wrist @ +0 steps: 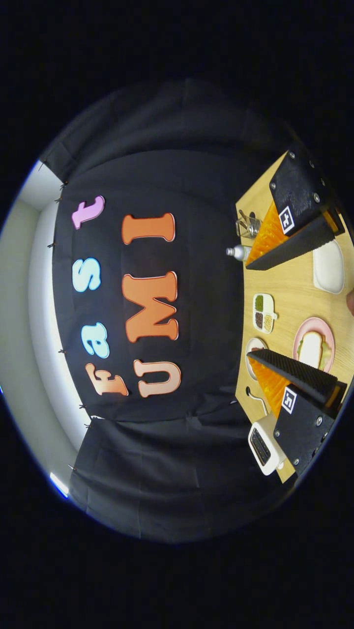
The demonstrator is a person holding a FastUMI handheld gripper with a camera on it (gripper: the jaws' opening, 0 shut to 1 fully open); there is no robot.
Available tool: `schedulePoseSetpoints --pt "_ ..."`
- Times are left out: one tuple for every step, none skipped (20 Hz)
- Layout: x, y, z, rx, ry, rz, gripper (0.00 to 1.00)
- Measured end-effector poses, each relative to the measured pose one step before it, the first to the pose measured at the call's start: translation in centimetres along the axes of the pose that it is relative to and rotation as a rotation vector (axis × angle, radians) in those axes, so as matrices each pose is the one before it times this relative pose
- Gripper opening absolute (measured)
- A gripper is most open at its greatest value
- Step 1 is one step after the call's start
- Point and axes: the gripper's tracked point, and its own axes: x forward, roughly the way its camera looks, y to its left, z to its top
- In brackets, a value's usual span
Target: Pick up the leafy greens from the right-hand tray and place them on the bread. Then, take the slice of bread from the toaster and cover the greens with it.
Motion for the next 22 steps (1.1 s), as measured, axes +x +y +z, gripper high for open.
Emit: schedulePoseSetpoints --pt "-0.601 -0.004 0.610 -0.01869 -0.01059 -0.01394 0.97" --pt "-0.574 -0.040 0.442 -0.01775 -0.00860 -0.00941 0.97" --pt "-0.558 -0.310 0.373 -0.01375 -0.00390 -0.02112 0.97" --pt "-0.400 -0.266 0.520 -0.00916 -0.00601 -0.02054 0.97" --pt "-0.391 -0.285 0.402 -0.00344 -0.00552 -0.01721 0.97" --pt "-0.373 -0.399 0.209 0.00341 -0.00093 -0.01526 0.97" --pt "-0.318 -0.301 -0.037 0.00557 0.00557 -0.00872 0.97" --pt "-0.449 -0.176 -0.053 0.00703 0.00145 -0.00309 0.97" --pt "-0.186 0.019 0.093 0.00557 -0.00598 0.00413 0.97" --pt "-0.350 -0.201 0.007 0.00088 -0.00086 0.00188 0.97" --pt "-0.241 -0.138 -0.089 -0.00151 -0.00264 -0.00209 0.97" --pt "-0.187 -0.257 -0.014 -0.00413 -0.00255 -0.00869 0.97" --pt "-0.034 -0.214 0.022 -0.00358 -0.00533 -0.00940 0.97" --pt "-0.060 -0.223 -0.039 -0.00647 0.00085 -0.00462 0.97" --pt "-0.070 -0.012 -0.139 -0.00318 0.00408 -0.00223 0.97" --pt "0.067 0.227 -0.023 -0.00091 -0.00039 0.00457 0.97" --pt "0.055 0.231 -0.071 0.00132 0.00269 0.00459 0.97" --pt "0.003 0.355 0.048 0.00039 -0.00041 0.00778 0.97" --pt "0.089 0.330 -0.105 -0.00193 0.00070 0.00649 0.97" --pt "-0.001 0.171 -0.082 -0.00345 -0.00048 0.00454 0.97" --pt "0.149 0.192 0.019 -0.00417 -0.00218 0.00350 0.97" --pt "0.093 0.295 -0.153 -0.00231 -0.00108 0.00063 0.97"
